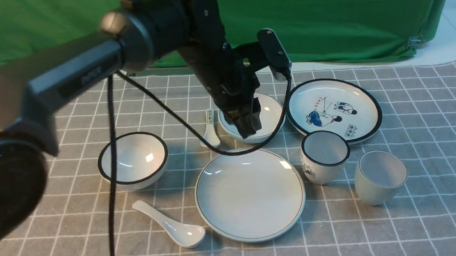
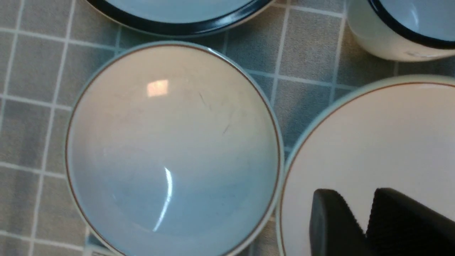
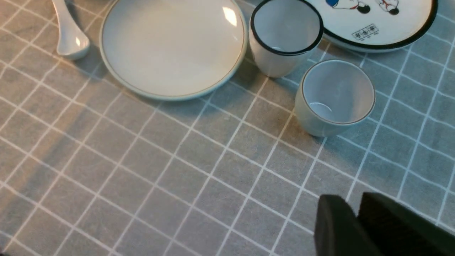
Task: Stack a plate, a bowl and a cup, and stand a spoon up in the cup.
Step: Use the left arm to grab a blue rice bowl
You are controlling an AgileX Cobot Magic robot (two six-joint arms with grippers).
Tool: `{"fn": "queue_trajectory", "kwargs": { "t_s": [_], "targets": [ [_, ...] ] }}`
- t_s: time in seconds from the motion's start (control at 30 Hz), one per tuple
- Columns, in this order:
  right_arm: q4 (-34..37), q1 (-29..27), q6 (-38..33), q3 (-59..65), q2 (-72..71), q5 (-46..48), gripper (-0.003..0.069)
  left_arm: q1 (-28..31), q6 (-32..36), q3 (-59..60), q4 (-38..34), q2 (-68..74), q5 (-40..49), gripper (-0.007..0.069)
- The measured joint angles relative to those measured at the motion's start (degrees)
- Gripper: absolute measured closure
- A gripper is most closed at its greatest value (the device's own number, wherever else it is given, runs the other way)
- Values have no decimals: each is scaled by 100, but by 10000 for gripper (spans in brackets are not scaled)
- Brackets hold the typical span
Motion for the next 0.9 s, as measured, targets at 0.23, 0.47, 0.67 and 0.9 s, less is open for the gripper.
{"fn": "queue_trajectory", "kwargs": {
  "t_s": [0.23,0.47,0.67,0.9],
  "targets": [
    [-5,0,0,-4,0,20,517,0,776,-158,137,464,-243,188],
    [1,0,-1,-4,0,27,517,61,918,-158,406,893,-815,155],
    [12,0,-1,-4,0,27,517,222,935,-160,387,1002,-1008,218],
    [17,0,-22,-4,0,-9,516,313,939,-160,319,1036,-940,336]
  ]
}}
